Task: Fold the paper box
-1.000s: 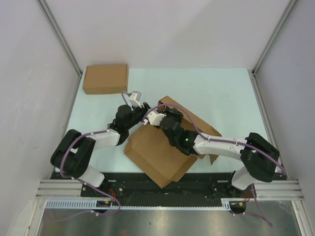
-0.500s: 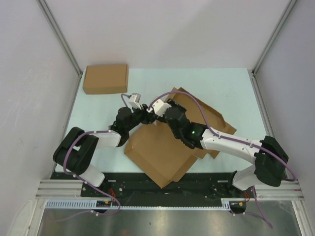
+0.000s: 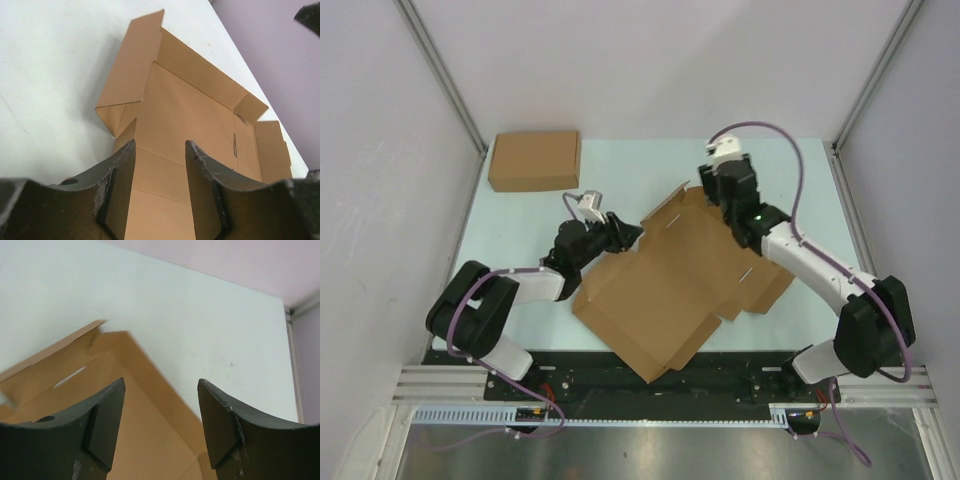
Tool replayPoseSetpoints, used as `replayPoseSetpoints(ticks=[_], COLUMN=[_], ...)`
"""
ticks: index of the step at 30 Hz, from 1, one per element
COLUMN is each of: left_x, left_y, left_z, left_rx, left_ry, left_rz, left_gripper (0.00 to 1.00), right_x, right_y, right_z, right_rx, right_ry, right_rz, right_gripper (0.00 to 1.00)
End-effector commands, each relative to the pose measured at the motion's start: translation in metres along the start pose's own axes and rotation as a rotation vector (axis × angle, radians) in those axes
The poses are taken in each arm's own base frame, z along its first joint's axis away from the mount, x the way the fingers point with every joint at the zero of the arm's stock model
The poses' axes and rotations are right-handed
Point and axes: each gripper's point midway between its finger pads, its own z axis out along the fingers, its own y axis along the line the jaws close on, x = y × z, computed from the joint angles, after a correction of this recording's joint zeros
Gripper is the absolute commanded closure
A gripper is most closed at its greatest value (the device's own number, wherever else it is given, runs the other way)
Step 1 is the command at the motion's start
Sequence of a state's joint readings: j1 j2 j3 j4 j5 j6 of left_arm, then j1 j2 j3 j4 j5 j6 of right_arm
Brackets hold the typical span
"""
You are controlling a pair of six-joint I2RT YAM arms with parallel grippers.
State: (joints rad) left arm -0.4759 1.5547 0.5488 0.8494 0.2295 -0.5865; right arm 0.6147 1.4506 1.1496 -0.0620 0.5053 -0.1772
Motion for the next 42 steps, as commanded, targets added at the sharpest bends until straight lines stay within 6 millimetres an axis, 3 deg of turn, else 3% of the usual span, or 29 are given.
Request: replayPoseSetpoints(ticks=[1,2,3,5,6,12,13,15,17,23,28,34,37,38,42], left_x=[-0.028,-0.027,-0.033,-0.041,-0.046,-0.061,-0.061,-0.062,-0.061,-0.057,-0.057,-0.059,-0.058,-0.058,-0.062], left_y=[-0.001,0.003,0.002,0.007,0.005,-0.001,-0.002,-0.003,-0.001,0.004,0.004,0.005,0.006,0.007,0.005], left_z=[-0.009,-0.011,-0.013,-0.015,-0.017,-0.021,-0.021,-0.021,-0.020,-0.016,-0.017,-0.018,-0.017,-0.017,-0.018], left_rx=[-0.061,-0.088,-0.096,-0.143,-0.143,-0.128,-0.124,-0.122,-0.123,-0.126,-0.122,-0.122,-0.122,-0.125,-0.122], left_ry=[-0.105,-0.098,-0.112,-0.128,-0.140,-0.160,-0.158,-0.158,-0.156,-0.142,-0.139,-0.142,-0.140,-0.140,-0.150], left_rz=[-0.008,-0.010,-0.002,0.002,0.010,0.023,0.023,0.022,0.022,0.001,0.002,0.008,0.008,0.008,0.003], left_gripper=[0.50,0.49,0.49,0.49,0.48,0.47,0.47,0.47,0.47,0.46,0.46,0.46,0.46,0.46,0.46], right_x=[0.000,0.002,0.023,0.039,0.057,0.077,0.088,0.093,0.110,0.135,0.144,0.157,0.158,0.158,0.132], right_y=[-0.031,-0.036,-0.039,-0.044,-0.043,-0.039,-0.048,-0.051,-0.054,-0.047,-0.034,-0.024,-0.023,-0.024,-0.040], right_z=[0.029,0.038,0.055,0.072,0.084,0.111,0.115,0.119,0.120,0.124,0.127,0.131,0.131,0.130,0.124], right_rx=[0.024,0.038,0.045,0.037,0.007,-0.103,-0.090,-0.110,-0.113,-0.161,-0.230,-0.265,-0.265,-0.253,-0.149], right_ry=[0.005,0.001,0.053,0.093,0.133,0.164,0.190,0.199,0.254,0.330,0.346,0.384,0.389,0.391,0.340], right_rz=[0.225,0.234,0.220,0.227,0.234,0.255,0.262,0.265,0.233,0.195,0.197,0.199,0.206,0.200,0.152], right_gripper=[0.34,0.34,0.33,0.31,0.29,0.25,0.25,0.25,0.26,0.32,0.42,0.44,0.60,0.70,0.94])
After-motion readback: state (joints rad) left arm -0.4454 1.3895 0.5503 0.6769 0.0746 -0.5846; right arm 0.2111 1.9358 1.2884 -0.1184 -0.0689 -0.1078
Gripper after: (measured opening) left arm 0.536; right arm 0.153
